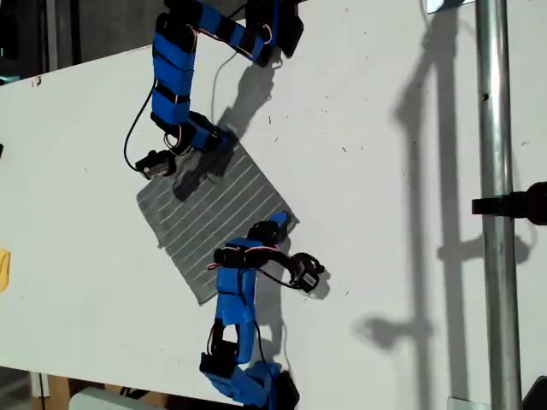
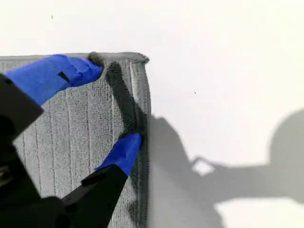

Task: Grasp corners of a towel and fold twice.

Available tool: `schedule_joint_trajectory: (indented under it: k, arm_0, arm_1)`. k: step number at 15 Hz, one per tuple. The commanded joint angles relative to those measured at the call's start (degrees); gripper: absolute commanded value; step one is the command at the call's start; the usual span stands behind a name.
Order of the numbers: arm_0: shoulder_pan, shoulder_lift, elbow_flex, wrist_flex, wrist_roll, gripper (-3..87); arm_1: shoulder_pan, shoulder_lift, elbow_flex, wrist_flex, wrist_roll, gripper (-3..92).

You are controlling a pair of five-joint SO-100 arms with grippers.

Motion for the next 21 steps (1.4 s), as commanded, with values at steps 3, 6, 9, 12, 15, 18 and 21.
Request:
schedule_joint_trajectory:
  k: [3, 6, 9, 12, 15, 18, 21]
  arm_0:
    - [2.99, -3.96, -5.98, -1.32, -3.08, 25.8]
    - [2.11, -4.22, -6.50, 1.58, -3.34, 26.0]
    - [1.14, -4.83, -6.68, 7.21, -3.60, 24.8]
    - [1.23, -5.45, -6.59, 11.60, -4.31, 12.9]
    - [1.14, -5.62, -6.33, 13.01, -4.83, -2.5]
    - [1.76, -5.54, -5.89, 13.89, -5.27, -2.5]
    - [2.37, -5.45, -5.71, 14.06, -5.71, -2.5]
  arm_1:
    - [-1.49, 0.09, -3.96, 0.18, 0.62, -0.2]
    - [-2.02, 0.09, -5.10, 0.44, 0.88, -0.2]
    - [-2.46, 0.26, -6.68, 1.76, 1.05, -0.2]
    - [-2.81, 1.85, -7.38, 2.29, 1.41, -0.2]
    - [-3.08, 1.93, -8.61, 2.90, 1.32, -0.2]
    - [-3.43, 2.02, -8.70, 3.08, 1.32, -0.2]
    - [-4.31, 2.11, -8.70, 2.90, 1.41, -0.2]
